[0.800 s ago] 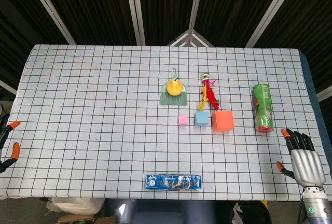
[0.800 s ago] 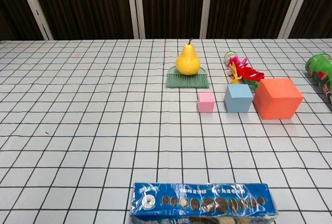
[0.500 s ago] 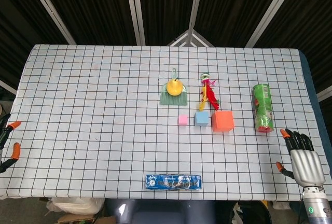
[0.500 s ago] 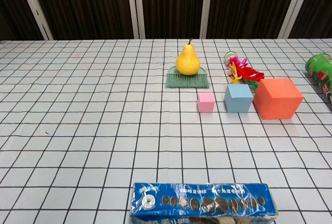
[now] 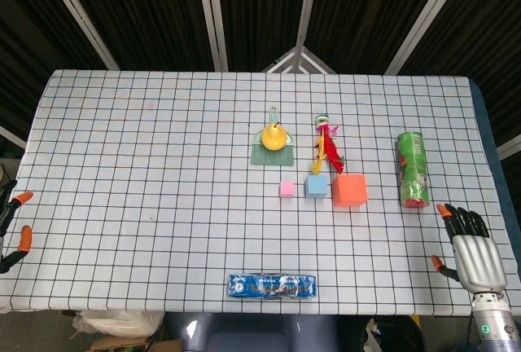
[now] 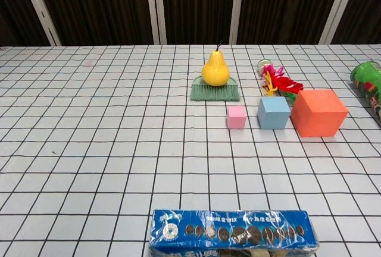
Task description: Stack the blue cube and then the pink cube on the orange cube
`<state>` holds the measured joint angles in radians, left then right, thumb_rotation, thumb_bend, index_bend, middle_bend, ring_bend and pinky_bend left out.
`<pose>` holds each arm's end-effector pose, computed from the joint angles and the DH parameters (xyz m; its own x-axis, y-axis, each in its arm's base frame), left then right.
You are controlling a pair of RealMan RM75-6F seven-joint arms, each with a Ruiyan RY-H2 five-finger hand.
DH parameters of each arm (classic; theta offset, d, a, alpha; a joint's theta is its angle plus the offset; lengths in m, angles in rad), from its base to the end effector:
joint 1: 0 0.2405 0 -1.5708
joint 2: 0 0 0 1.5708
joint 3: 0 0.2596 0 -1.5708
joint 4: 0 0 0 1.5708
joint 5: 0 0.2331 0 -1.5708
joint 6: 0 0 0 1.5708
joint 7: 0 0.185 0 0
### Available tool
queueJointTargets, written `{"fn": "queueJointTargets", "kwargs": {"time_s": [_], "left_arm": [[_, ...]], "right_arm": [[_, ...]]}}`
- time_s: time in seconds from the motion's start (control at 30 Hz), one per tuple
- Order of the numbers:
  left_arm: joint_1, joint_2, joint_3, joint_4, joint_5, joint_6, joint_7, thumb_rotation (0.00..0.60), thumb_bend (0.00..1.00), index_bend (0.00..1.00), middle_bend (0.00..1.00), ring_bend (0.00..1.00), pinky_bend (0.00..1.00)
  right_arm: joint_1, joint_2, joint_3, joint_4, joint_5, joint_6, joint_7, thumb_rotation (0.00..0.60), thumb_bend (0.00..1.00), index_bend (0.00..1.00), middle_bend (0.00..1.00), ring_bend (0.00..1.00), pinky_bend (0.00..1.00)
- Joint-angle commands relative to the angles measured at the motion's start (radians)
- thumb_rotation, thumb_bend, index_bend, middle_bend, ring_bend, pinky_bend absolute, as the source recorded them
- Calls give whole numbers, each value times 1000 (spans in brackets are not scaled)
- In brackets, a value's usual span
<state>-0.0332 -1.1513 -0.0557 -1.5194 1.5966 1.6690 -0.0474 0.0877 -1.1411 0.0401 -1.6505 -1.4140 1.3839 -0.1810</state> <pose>-0.3194 0.2064 0.1622 0.3984 -0.1653 0.9022 0.9090 -0.0603 -0.4125 -0.3333 -0.2202 0.1139 0.4878 -0.1271 0.8636 -0.8666 0.0487 0.4966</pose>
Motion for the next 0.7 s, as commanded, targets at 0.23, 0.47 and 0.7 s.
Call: {"fn": "queueJointTargets", "kwargs": {"time_s": [0.23,0.47,0.7], "left_arm": [[-1,3,-3,1,-10,-8,-14,600,583,200,62,0,0],[-7,4,-7,0,-24,-27,-15,600,583,201,62,0,0],[-10,6,-3,-2,-23,-38,-9,600,583,201,62,0,0]], "right_arm": [[5,-18,18,24,-32,38,22,600,305,73,152,225,114],[55,-88,92,55,-97,102,117,600,305,212,726,765,685],[165,-55,157,-69,-24,-52,40,600,305,242,1000,993,911]]}}
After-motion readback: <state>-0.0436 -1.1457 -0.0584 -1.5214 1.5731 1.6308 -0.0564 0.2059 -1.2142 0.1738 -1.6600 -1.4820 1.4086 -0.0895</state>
